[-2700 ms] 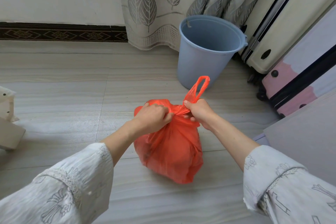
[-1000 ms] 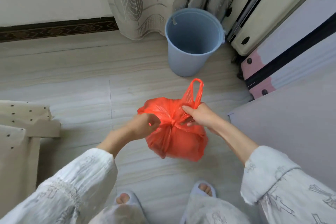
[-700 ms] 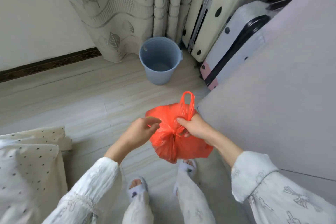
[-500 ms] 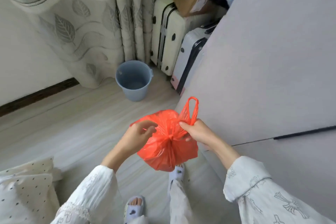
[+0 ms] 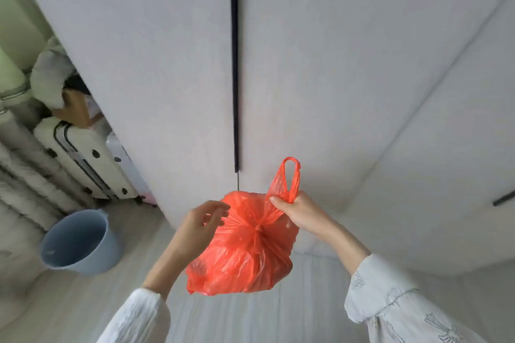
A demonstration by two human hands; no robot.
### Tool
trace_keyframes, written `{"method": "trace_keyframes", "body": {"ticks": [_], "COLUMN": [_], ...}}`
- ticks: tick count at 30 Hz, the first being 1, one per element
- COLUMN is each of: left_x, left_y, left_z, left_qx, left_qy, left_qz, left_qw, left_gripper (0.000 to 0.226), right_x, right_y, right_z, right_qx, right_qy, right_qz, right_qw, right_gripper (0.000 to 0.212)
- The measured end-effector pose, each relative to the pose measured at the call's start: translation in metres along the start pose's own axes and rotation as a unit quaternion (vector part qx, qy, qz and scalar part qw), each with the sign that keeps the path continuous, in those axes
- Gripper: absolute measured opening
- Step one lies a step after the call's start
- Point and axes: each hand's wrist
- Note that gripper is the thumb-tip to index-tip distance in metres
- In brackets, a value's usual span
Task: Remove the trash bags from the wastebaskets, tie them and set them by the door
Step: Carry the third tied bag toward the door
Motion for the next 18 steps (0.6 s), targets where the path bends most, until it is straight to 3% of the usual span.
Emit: {"method": "trace_keyframes", "body": {"ticks": [12,18], "left_x": [0.32,0.474], "left_y": [-0.21,-0.302], "left_z": [-0.006,-0.013], "left_qx": [0.156,0.212], "left_qy": [0.226,0.327], "left_qz": [0.042,0.052], "left_qw": [0.96,0.919], "left_gripper": [0.027,0.023], "right_x": [-0.306,-0.437], "right_y": [-0.17,-0.254], "right_z": [-0.183,-0.277], "right_qx": [0.061,0.114], "right_qy": [-0.231,-0.353], "right_qz": [0.067,0.1], "right_qw": [0.969,0.923], "right_gripper": [0.021,0.018]}}
Point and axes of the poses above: each hand's wrist, its own z-axis towards the middle knuckle, its own x-axis out of the palm, y = z × x, and after that the axes turned 3 degrees about z, right-handed
